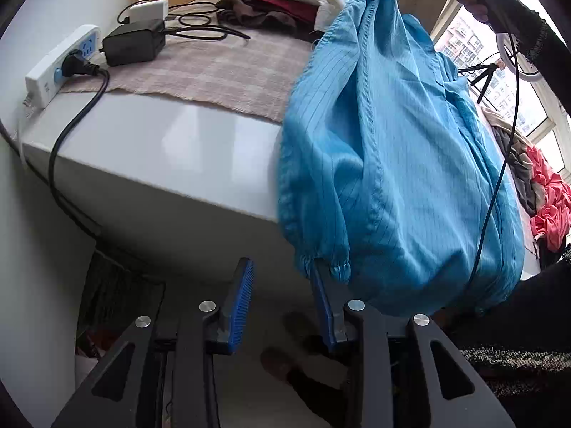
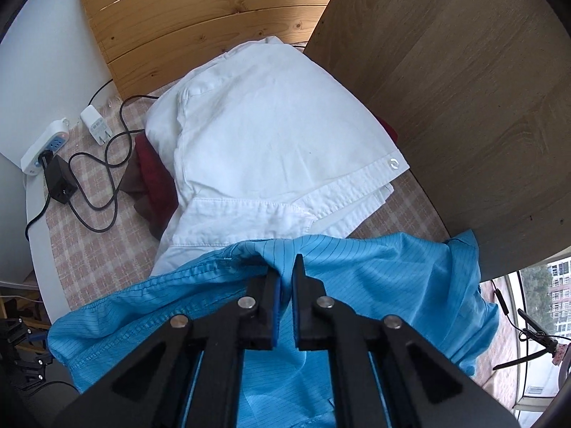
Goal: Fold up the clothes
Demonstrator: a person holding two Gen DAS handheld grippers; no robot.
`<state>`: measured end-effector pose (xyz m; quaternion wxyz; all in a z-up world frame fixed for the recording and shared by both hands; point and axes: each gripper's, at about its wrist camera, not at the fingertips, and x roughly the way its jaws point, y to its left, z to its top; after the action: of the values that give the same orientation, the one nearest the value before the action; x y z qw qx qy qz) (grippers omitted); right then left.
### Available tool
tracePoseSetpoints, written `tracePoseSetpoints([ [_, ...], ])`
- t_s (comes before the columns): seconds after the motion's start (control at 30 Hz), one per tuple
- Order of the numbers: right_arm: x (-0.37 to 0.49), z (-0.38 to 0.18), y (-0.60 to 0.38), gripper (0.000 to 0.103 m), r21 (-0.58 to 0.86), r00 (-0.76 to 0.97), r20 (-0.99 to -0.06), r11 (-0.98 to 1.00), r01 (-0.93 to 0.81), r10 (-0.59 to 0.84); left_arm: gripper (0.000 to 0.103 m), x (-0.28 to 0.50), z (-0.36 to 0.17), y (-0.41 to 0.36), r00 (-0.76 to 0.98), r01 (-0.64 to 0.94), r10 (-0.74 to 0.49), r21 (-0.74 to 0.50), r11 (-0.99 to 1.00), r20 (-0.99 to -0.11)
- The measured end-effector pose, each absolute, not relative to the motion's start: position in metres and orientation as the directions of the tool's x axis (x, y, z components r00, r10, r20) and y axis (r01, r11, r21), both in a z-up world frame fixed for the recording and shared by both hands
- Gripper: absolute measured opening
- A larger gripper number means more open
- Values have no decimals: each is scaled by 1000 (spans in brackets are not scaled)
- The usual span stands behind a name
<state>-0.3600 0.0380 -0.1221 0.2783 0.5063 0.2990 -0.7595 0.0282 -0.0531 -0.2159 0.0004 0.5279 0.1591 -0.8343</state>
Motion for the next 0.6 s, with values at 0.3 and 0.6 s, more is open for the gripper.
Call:
tracePoseSetpoints([
  [0.3,-361,-115,49,5,-189,-346,-932,-671,717,-107,34,32,-219,-53,-468,191,230,-352,-916,-853],
  [0.6,-358,-121,40,5,-207,-354,-931,-659,723,-95,9,29,-211,-48,-476,167,209,-321,-932,-854],
])
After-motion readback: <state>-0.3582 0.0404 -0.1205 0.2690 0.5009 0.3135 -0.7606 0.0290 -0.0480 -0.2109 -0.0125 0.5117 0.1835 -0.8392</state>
